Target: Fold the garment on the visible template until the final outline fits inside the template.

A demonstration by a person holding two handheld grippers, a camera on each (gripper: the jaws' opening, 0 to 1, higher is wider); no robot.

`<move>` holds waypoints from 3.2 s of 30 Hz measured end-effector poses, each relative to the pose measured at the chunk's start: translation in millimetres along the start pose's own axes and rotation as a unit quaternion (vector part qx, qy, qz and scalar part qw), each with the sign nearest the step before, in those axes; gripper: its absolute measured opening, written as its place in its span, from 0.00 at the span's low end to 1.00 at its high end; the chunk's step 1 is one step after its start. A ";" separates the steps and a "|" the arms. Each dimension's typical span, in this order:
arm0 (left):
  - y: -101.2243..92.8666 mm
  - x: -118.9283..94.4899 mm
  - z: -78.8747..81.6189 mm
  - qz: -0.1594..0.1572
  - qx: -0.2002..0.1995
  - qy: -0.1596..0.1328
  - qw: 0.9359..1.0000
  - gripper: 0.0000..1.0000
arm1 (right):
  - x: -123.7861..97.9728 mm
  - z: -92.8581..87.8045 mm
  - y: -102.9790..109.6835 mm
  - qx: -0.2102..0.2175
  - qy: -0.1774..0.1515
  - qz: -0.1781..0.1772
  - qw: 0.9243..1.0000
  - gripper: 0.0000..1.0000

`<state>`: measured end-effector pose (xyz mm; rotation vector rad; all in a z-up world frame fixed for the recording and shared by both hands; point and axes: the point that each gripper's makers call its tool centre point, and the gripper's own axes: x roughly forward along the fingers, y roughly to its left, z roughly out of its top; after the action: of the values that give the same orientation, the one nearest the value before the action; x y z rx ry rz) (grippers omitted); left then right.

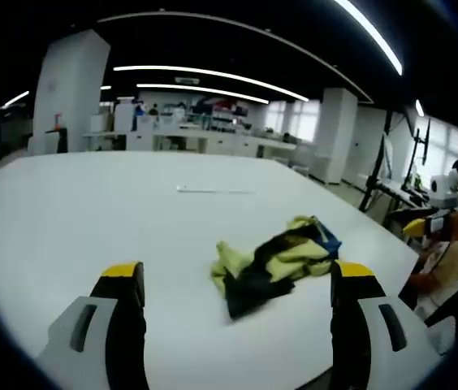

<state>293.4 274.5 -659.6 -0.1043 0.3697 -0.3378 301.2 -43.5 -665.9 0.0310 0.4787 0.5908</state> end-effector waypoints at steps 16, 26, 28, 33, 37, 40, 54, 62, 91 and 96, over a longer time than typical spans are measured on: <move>-1.4 -1.6 -0.3 -0.001 0.001 0.001 1.000 0.90 | 2.5 -2.9 3.2 -0.018 0.015 0.000 1.000 0.99; -2.6 -2.0 0.1 -0.002 0.005 0.002 1.000 0.90 | 1.7 -2.2 1.7 -0.019 0.011 -0.002 1.000 0.98; -3.3 -2.0 -0.2 -0.003 0.006 0.004 1.000 0.90 | 1.8 -2.5 1.5 -0.018 0.011 -0.001 1.000 0.98; -4.1 -2.4 -0.1 -0.003 0.010 0.007 1.000 0.90 | 2.0 -3.6 1.8 -0.017 0.012 0.000 1.000 0.98; -4.2 -2.6 0.0 -0.004 0.012 0.009 1.000 0.90 | 2.0 -4.5 0.5 -0.017 0.013 -0.002 1.000 0.98; -4.2 -2.3 1.3 -0.006 0.013 0.009 1.000 0.90 | 2.5 -4.3 -0.3 -0.015 0.013 -0.003 1.000 0.98; -10.9 6.6 7.2 -0.026 0.030 0.007 0.999 0.81 | 7.6 -0.1 -5.4 -0.017 -0.002 -0.004 1.000 0.92; -19.1 19.7 3.4 -0.050 0.045 0.020 0.998 0.71 | 16.8 -0.3 -7.4 -0.006 -0.010 -0.003 1.000 0.78; -31.1 97.9 -41.6 -0.102 0.031 0.057 0.993 0.40 | 102.9 -23.4 12.1 -0.044 0.022 0.009 0.999 0.35; -36.4 110.6 -48.5 -0.105 0.035 0.067 0.992 0.33 | 115.7 -27.1 6.6 -0.055 0.029 -0.012 0.998 0.26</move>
<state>361.4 200.5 -735.9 -0.0529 0.4799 -0.5675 369.5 21.9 -738.1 -0.0968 0.5011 0.5957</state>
